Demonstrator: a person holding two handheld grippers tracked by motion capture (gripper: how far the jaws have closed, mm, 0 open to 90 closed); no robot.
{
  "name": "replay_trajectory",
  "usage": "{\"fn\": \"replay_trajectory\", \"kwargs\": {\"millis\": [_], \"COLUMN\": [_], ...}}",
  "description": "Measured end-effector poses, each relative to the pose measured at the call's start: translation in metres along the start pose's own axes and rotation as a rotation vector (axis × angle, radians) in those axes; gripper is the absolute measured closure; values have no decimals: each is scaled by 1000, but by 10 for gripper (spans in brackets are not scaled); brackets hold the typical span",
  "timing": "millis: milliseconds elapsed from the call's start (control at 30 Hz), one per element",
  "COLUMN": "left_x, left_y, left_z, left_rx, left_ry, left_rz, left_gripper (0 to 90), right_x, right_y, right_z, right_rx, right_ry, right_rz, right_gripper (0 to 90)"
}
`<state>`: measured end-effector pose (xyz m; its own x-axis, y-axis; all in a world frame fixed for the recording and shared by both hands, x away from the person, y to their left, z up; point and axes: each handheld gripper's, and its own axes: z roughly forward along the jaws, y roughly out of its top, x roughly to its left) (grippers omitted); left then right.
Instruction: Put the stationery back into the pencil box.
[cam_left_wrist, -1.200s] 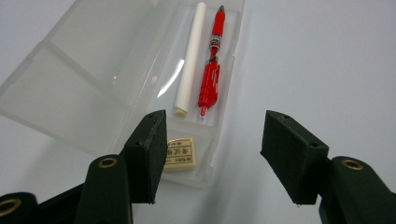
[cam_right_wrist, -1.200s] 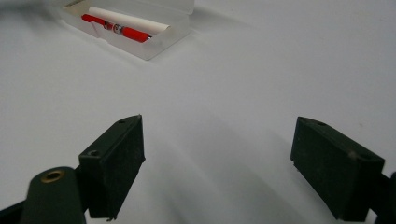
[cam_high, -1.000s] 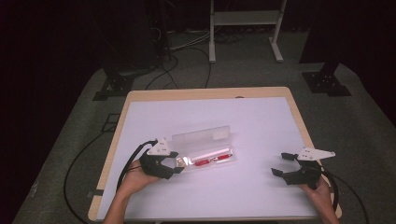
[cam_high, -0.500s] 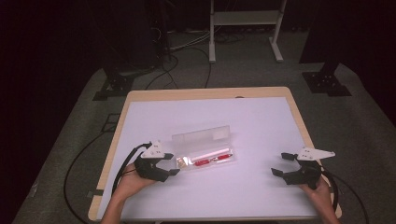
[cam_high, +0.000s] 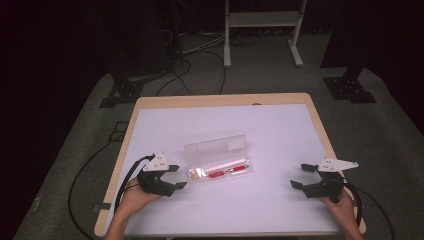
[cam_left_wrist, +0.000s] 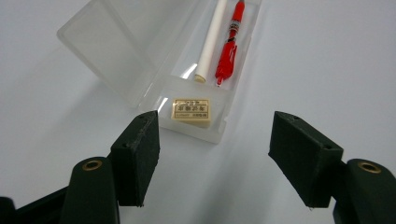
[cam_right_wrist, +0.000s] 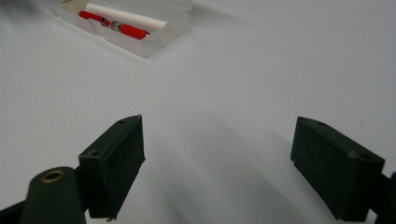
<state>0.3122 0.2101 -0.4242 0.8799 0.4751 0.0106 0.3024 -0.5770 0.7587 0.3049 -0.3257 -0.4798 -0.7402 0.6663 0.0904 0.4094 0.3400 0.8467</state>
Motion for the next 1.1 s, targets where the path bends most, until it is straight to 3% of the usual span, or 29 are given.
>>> {"fn": "replay_trajectory", "kwargs": {"millis": [1100], "left_x": [1], "left_y": [-20], "left_z": [-15], "left_rx": [-1], "left_ry": [30], "left_rz": [-72], "left_gripper": [208], "right_x": [0], "right_y": [0], "right_z": [0], "right_rx": [3], "right_ry": [0], "right_rz": [-1], "right_gripper": [162]}}
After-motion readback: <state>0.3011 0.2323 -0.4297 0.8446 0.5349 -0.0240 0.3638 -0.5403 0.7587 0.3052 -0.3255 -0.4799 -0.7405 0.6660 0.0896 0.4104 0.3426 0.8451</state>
